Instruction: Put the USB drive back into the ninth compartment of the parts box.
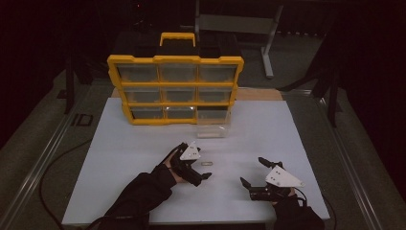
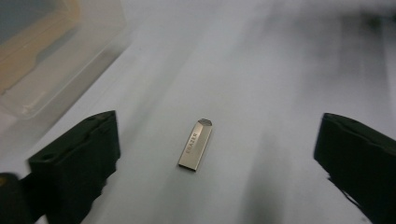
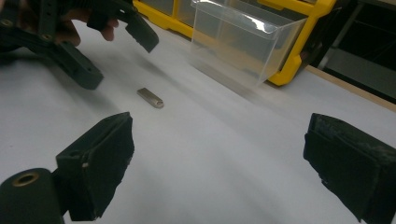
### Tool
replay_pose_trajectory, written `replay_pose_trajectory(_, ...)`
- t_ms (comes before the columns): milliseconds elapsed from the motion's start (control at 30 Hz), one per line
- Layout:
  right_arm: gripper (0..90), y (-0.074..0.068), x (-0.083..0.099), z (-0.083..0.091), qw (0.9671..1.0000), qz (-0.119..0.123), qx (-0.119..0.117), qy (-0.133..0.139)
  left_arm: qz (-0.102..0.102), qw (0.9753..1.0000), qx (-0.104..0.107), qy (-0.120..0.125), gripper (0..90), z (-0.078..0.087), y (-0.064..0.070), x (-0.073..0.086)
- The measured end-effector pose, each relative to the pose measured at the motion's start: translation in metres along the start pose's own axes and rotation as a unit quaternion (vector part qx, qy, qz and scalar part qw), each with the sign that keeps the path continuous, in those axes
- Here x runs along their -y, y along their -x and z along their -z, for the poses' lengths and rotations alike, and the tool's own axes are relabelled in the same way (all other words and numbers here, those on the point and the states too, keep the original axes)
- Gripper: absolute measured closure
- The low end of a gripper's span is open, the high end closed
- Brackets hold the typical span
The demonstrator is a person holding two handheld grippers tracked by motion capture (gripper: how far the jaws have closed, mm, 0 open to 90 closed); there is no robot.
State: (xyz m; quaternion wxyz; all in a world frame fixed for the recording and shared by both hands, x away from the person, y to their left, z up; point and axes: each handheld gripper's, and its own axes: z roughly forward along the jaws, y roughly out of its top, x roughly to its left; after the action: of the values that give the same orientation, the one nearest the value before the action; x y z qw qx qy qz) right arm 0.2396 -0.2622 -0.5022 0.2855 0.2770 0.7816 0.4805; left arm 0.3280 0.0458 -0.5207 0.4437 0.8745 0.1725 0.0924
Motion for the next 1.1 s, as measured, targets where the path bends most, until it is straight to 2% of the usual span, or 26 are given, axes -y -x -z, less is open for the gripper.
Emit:
replay_pose_trajectory(200, 8.2, 0.0, 0.0, 0.0, 1.0, 0.002, -0.001, -0.001, 0.003, 0.9998, 0.006, -0.017, 7.8, -0.007, -0.003, 0.003)
replay_pose_trajectory(333, 8.2, -0.001, 0.0, 0.0, 1.0, 0.002, 0.001, 0.001, 0.006, 0.9997, -0.006, -0.025, 10.9, -0.011, -0.005, 0.004)
replay_pose_trajectory(433, 8.2, -0.001, 0.0, 0.0, 1.0, 0.002, 0.001, 0.001, 0.0, 0.9995, -0.01, -0.03, 16.1, -0.012, -0.006, 0.003)
replay_pose_trajectory(567, 8.2, -0.001, 0.0, 0.0, 1.0, 0.007, 0.0, 0.001, -0.008, 0.9992, 0.002, -0.038, 26.2, -0.015, -0.006, 0.003)
replay_pose_trajectory(633, 8.2, -0.002, -0.001, 0.0, 1.0, 0.006, 0.001, 0.002, -0.017, 0.9988, -0.001, -0.046, 30.3, -0.016, -0.006, 0.003)
replay_pose_trajectory(733, 8.2, -0.002, -0.001, 0.0, 1.0, 0.007, 0.0, 0.002, -0.016, 0.9987, -0.001, -0.048, 36.8, -0.017, -0.006, 0.004)
replay_pose_trajectory(833, 8.2, -0.002, -0.001, 0.0, 1.0, 0.007, 0.0, 0.003, -0.017, 0.9987, 0.009, -0.047, 42.0, -0.019, -0.007, 0.004)
replay_pose_trajectory(867, 8.2, -0.002, -0.001, 0.0, 1.0, 0.007, 0.0, 0.001, -0.016, 0.9987, 0.011, -0.047, 47.3, -0.02, -0.007, 0.004)
replay_pose_trajectory(1100, 8.2, -0.001, 0.0, 0.0, 1.0, 0.007, -0.001, 0.001, -0.005, 0.9983, 0.018, -0.055, 55.8, -0.023, -0.01, 0.003)
